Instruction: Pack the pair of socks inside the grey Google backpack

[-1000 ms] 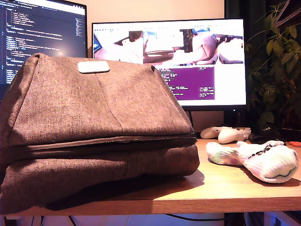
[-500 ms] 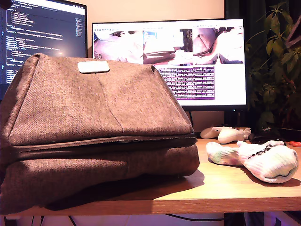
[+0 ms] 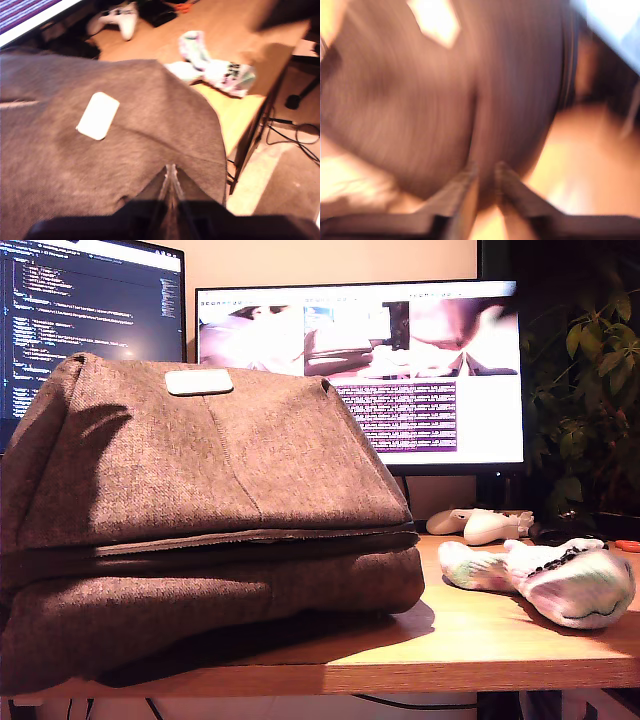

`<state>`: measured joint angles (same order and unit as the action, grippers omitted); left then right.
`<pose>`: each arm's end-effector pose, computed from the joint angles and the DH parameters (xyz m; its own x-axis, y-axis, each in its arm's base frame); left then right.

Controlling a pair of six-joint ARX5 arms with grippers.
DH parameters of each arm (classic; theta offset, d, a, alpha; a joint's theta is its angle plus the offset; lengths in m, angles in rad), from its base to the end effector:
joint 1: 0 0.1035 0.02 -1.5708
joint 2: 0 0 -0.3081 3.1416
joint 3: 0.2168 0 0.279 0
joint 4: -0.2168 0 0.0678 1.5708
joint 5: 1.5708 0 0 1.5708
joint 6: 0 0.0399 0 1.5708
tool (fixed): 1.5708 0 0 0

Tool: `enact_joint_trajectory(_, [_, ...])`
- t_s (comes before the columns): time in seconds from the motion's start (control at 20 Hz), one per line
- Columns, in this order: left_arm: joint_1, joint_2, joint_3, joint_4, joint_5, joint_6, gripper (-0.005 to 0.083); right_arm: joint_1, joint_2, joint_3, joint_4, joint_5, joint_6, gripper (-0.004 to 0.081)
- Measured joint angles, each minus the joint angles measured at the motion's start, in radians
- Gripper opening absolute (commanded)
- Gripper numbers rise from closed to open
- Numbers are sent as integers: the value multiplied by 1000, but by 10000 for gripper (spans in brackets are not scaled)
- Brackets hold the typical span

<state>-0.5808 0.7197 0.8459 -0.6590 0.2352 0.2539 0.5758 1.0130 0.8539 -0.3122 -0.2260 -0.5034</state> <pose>0.1143 -0.0862 0.3463 0.5724 -0.6545 -0.4940 0.7856 0.6103 0.1018 0.1885 0.1330 0.3325 0.6063 0.6608 -0.4425 -0.7952 0.5015 -0.3407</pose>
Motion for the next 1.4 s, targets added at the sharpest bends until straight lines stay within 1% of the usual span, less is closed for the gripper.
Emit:
enact_joint_trajectory(0.05, [0, 0, 0, 0, 0, 0, -24, 19, 34, 21, 31, 8, -73, 439])
enact_joint_trajectory(0.1, [0, 0, 0, 0, 0, 0, -24, 34, 68, 37, 45, 10, -82, 441])
enact_joint_trajectory(0.2, [0, 0, 0, 0, 0, 0, -24, 58, 145, 80, 36, 14, -76, 461])
enact_joint_trajectory(0.4, [0, 0, 0, -5, 0, 0, -24, 68, 286, 255, -118, 16, -47, 479])
enact_joint_trajectory(0.45, [0, 0, 0, -10, 0, 0, -24, 68, 316, 303, -145, 16, -33, 479])
enact_joint_trajectory(0.55, [0, 0, 0, -26, 0, 0, -24, 67, 362, 360, -179, 16, -25, 482])
enact_joint_trajectory(0.65, [0, 0, 0, -40, 0, 0, -24, 67, 397, 380, -217, 15, -20, 501])
enact_joint_trajectory(0.75, [0, 0, 0, -39, 0, 0, -24, 67, 444, 391, -235, 4, -16, 501])
enact_joint_trajectory(0.9, [0, 0, 0, -39, 0, 0, -24, 67, 507, 395, -220, 4, -16, 501])
enact_joint_trajectory(1.05, [0, 0, 0, -40, 0, 0, -24, 67, 526, 395, -185, 4, -19, 488])
enact_joint_trajectory(1.1, [0, 0, 0, -40, 0, 0, -24, 67, 526, 395, -170, 4, -19, 472])
enact_joint_trajectory(1.15, [0, 0, 0, -40, 0, 0, -24, 67, 527, 395, -152, 3, -21, 429])
enact_joint_trajectory(1.2, [0, 0, 0, -40, 0, 0, -24, 68, 527, 395, -137, 2, -21, 362])
enact_joint_trajectory(1.3, [0, 0, 0, -40, 0, 0, -24, 68, 527, 396, -133, 1, -20, 180])
enact_joint_trajectory(1.35, [0, 0, 0, -40, 0, 0, -24, 68, 527, 396, -132, 1, -8, 118])
enact_joint_trajectory(1.4, [0, 0, 0, -40, 0, 0, -24, 68, 527, 396, -131, 1, -5, 102])
